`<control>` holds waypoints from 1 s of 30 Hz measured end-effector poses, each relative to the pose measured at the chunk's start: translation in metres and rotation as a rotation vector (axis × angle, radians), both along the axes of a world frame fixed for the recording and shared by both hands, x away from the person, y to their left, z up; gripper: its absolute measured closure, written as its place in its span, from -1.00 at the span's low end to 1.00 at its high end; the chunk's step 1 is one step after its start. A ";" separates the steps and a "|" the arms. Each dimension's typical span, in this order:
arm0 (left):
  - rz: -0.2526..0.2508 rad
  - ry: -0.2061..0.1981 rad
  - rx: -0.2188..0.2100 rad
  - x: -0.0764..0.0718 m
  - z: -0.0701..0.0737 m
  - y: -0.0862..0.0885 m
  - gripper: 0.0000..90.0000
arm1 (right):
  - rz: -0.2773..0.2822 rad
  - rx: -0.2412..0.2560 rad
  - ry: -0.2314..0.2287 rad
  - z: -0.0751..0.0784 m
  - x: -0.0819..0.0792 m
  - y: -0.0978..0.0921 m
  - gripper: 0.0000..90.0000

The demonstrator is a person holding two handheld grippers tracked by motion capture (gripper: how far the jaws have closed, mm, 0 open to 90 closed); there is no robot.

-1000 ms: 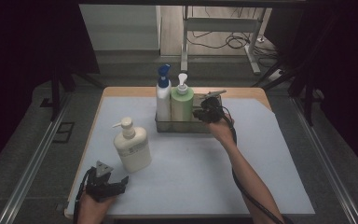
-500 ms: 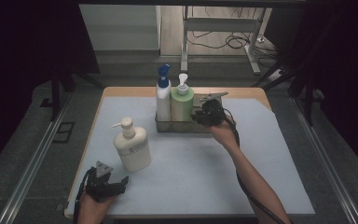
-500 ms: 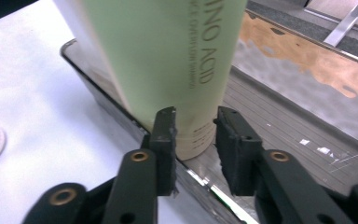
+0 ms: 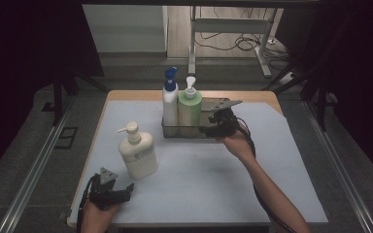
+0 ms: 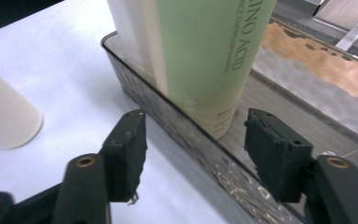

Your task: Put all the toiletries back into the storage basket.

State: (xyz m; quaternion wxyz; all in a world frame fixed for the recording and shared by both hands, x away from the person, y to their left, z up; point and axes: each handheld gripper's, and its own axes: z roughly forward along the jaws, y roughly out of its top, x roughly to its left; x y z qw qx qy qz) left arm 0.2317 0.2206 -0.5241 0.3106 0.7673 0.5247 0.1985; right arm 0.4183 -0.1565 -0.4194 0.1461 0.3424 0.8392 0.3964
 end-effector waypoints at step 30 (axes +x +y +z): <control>-0.001 0.002 0.001 0.000 0.000 0.000 -0.68 | 0.065 -0.090 -0.023 0.005 -0.067 -0.038 -0.74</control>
